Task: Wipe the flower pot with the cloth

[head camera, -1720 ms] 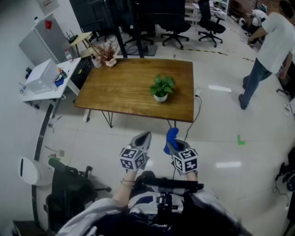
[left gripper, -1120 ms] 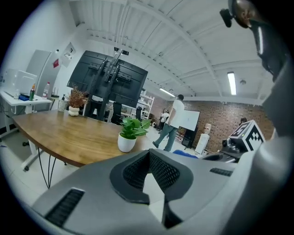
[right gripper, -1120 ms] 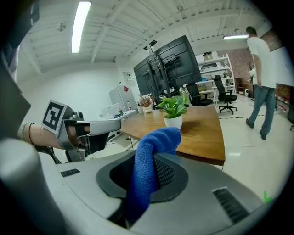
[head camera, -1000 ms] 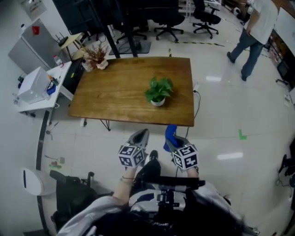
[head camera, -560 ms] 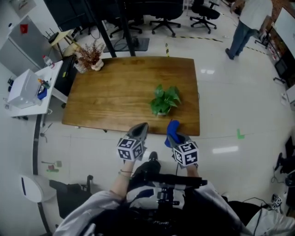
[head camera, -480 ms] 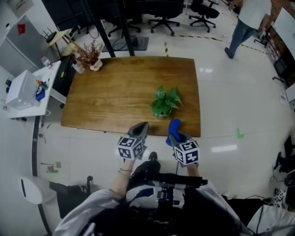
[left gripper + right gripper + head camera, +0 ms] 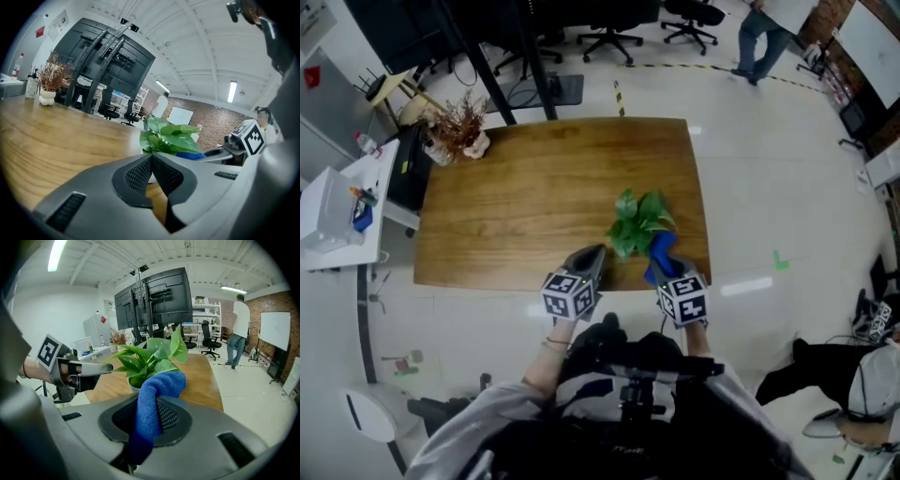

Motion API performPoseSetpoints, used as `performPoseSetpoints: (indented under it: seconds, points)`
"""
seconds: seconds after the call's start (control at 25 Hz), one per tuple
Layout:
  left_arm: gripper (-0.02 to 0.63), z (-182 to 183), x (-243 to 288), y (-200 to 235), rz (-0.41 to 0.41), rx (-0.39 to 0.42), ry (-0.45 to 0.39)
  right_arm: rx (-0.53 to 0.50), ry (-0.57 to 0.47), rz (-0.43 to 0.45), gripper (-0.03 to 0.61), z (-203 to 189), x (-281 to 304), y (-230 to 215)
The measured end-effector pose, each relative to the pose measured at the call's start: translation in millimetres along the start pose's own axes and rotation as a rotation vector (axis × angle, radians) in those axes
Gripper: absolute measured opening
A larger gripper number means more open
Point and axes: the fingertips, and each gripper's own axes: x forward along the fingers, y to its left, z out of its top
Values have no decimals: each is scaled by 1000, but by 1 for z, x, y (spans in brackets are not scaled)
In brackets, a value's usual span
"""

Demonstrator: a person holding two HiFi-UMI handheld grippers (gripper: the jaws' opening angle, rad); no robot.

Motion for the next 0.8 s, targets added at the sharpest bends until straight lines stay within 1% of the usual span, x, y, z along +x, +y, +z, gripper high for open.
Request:
performPoseSetpoints:
  seconds: [0.12,0.24,0.32,0.56,0.8]
  points:
    - [6,-1,6,2,-6,-20,6,-31,31,-5,71,0,9,-5]
    - [6,-2,10,3,-8,-34,14,-49,64,14,71,-3,20,-5]
    - [6,-5,11,3,-7,-42,21,-61,93,29,71,-13,29,-4]
    - [6,-12,16,9,21,-91,31,-81,180,109,71,-40,47,8]
    - [6,-30,21,1,46,-134,67,-111,206,189,71,-44,57,16]
